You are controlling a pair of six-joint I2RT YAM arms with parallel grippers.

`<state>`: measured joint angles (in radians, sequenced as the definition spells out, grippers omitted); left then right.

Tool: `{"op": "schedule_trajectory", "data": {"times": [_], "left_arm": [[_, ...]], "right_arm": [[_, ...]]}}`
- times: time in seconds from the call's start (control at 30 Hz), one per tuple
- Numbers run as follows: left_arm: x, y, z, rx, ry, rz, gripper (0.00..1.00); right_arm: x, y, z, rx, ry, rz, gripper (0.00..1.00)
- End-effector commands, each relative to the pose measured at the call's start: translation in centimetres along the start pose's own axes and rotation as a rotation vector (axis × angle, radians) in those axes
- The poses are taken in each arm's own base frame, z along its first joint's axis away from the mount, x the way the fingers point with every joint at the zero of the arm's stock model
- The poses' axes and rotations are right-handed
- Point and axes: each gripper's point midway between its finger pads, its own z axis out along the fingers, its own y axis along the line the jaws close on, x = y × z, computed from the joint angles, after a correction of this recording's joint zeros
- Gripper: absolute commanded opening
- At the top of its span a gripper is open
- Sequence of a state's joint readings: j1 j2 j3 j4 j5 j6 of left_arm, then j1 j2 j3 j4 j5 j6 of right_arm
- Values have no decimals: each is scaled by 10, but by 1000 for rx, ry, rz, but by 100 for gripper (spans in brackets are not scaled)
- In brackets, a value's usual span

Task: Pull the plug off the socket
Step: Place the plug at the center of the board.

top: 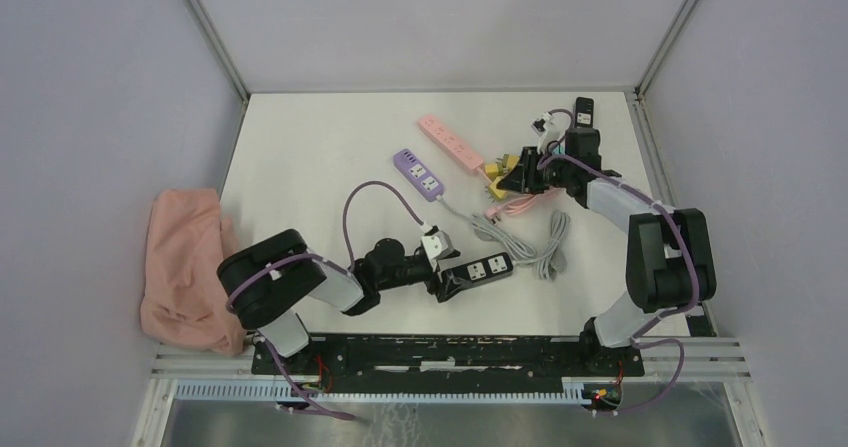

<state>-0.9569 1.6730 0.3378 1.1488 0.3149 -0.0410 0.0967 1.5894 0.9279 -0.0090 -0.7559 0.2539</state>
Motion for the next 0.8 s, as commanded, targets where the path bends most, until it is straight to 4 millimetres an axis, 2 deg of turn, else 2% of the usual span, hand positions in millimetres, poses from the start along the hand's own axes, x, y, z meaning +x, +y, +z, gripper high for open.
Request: {"op": "schedule_trajectory", "data": {"times": [0.0,0.13,0.37,0.6,0.77], "left_arm": [[-28,0,4,-11,-13,-43,84],[-38,3,1,-41,31,-66,84],[-58,7,-18,-99,20,-57,86],[-75,11,-31,-143,-8,-42,87],[-86,10,-35,-148,-36,-43,87]], "right_arm": [[-23,9,21,17,-39,5,12],[-17,6,38,44,0,1,14],[-1,-7,58,87,86,10,21],[5,-8,60,94,131,-29,36],[-4,-3,52,98,129,-81,45]]}}
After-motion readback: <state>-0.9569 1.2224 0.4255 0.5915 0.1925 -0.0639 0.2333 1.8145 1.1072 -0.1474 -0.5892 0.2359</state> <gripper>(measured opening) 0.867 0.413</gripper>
